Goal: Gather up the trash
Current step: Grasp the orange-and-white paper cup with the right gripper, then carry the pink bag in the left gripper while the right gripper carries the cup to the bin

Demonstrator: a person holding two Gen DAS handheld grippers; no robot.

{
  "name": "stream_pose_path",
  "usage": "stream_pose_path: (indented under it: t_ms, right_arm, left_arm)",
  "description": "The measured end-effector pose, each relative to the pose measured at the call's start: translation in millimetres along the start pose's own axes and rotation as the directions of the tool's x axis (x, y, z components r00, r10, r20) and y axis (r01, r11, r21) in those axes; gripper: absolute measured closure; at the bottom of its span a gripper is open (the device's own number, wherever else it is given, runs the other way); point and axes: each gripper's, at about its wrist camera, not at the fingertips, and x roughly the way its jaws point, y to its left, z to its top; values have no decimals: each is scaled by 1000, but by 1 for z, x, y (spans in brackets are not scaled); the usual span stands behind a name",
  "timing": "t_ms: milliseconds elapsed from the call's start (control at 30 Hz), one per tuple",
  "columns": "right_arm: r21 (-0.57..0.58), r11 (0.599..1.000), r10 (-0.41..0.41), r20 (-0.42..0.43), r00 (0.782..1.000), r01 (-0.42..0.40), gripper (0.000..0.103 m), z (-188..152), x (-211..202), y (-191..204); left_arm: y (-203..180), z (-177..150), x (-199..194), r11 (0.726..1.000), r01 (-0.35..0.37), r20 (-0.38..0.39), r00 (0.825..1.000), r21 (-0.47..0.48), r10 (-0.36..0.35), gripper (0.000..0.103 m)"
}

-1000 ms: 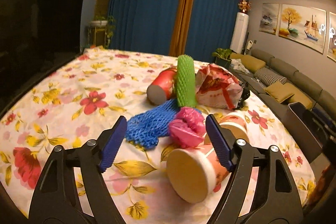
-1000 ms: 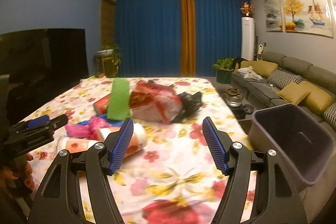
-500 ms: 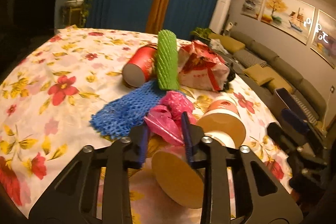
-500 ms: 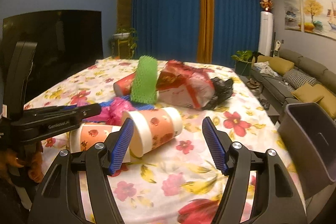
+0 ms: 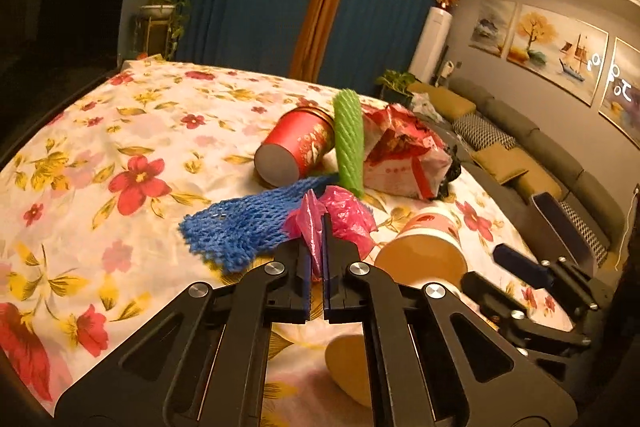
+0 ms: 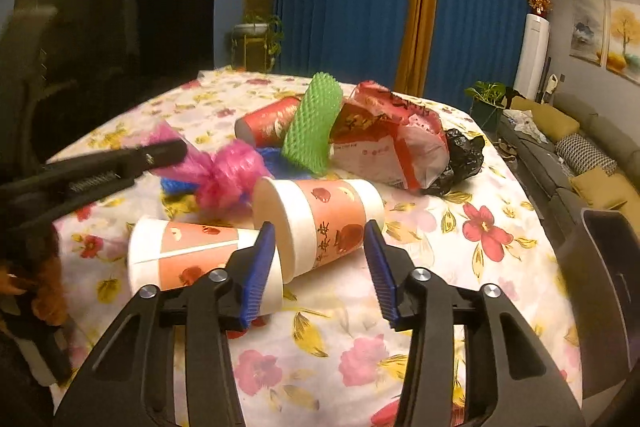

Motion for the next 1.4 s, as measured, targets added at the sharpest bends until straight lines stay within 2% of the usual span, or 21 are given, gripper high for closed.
stream_pose_path:
  t_ms: [133,267,500,933,1267,1400]
  right_arm:
    - [-4,1000,-14,-17,1000,14,67,5,8,-1]
    - [-19,999,-36,-23,999,35,85,7,14,-1]
    - [34,995,-90,9,996,89,98,9,10,-26]
    - [159,979,-144,99,985,128,99,11,-30,-74]
    - [236,962,-183,184,966,137,99,7,-80,-109]
    - [265,949,-228,214,950,168,99,1,-106,-129]
  left_arm:
    - [-1,1,-3,1000,7,12,1000,1,-7,101]
    - [0,1,-6,1000,7,23,1000,-4,-6,101]
    - [1,6,-14,1000,-4,51,999,-10,5,101]
    - [-20,14,-29,1000,4,97,995,13,-6,101]
    - [-64,22,-55,997,23,156,987,75,-34,101]
    - [-94,25,-66,992,57,180,981,112,-77,101]
